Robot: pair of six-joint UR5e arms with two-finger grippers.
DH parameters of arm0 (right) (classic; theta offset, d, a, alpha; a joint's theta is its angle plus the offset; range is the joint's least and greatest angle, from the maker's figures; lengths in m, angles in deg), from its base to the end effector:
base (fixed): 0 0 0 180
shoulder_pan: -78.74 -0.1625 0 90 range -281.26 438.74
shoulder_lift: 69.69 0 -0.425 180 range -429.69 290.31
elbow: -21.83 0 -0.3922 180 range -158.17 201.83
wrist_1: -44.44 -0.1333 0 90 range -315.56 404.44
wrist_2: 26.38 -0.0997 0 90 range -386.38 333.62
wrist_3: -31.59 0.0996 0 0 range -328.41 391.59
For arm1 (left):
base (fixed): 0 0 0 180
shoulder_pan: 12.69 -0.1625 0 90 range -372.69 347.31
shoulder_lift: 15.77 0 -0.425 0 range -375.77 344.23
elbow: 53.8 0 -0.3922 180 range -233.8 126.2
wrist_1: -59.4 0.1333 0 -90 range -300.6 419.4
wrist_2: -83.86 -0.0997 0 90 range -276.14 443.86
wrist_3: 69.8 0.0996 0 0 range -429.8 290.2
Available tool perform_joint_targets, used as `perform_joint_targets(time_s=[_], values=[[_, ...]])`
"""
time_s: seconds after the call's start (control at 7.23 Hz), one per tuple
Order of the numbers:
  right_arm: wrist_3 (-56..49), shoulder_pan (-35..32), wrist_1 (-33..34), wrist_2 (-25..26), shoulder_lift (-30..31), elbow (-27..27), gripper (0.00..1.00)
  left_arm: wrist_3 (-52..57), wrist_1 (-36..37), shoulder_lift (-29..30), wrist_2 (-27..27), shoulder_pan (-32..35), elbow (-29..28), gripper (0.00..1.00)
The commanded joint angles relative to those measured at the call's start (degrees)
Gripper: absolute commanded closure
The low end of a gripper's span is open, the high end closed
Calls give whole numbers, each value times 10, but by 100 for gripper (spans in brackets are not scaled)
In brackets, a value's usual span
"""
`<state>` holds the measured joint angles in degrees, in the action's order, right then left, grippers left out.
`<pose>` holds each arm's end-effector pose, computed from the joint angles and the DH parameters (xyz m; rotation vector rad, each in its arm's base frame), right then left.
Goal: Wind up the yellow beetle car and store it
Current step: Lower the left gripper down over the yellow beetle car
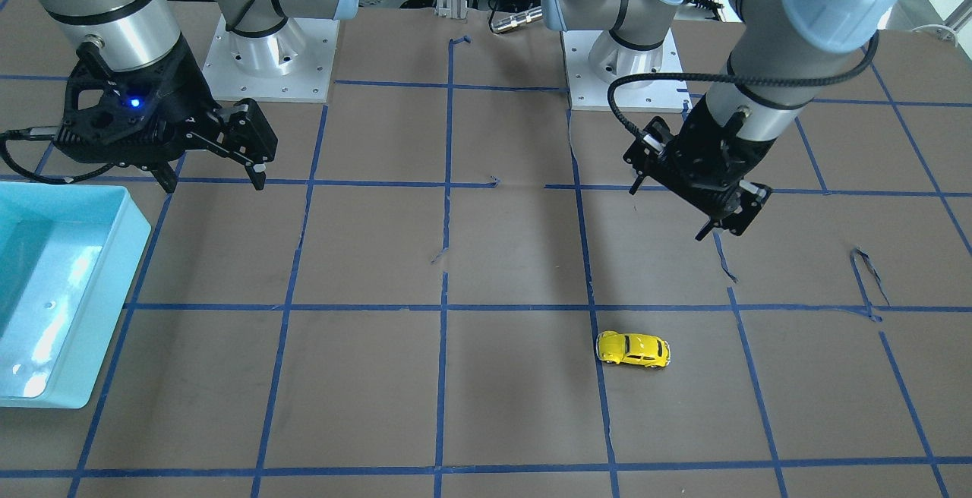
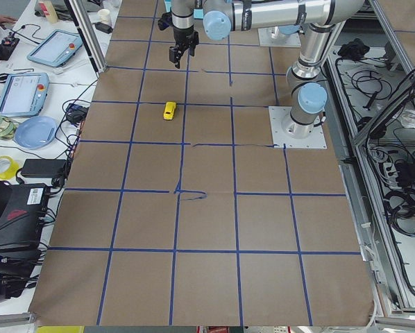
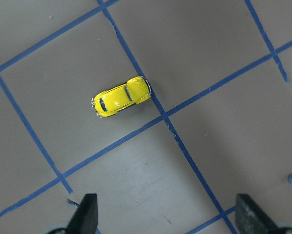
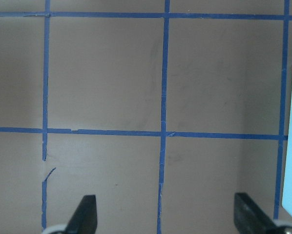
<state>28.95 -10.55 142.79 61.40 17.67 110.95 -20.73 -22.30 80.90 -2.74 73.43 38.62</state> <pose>0.1307 -0.5237 0.4876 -0.0557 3.1006 -0.1802 -0.1027 -0.5432 0.4219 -1.1837 -2.8459 0.0218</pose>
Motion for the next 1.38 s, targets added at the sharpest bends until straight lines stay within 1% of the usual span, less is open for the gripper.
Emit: perform_joint_targets(time_s=[0.0,0.14,0.28,0.42,0.55,0.69,0.83,0.97,1.11,1.25], values=[[0,0,0,-1,0,0,0,236,55,50,2,-2,21,0],[0,0,0,-2,0,0,0,328,91,71,-25,-2,24,0],[0,0,0,-2,0,0,0,368,148,93,-74,-2,31,0],[0,0,0,-2,0,0,0,390,180,114,-76,-1,49,0],[1,0,0,-2,0,0,0,390,233,136,-75,0,71,0],[0,0,0,-2,0,0,0,393,276,153,-73,2,85,6],[0,0,0,-2,0,0,0,445,282,168,-42,2,87,7],[0,0,0,-2,0,0,0,468,283,185,-18,2,85,6],[0,0,0,-2,0,0,0,479,318,196,-17,1,78,6],[0,0,0,-2,0,0,0,488,320,206,-22,1,70,6]])
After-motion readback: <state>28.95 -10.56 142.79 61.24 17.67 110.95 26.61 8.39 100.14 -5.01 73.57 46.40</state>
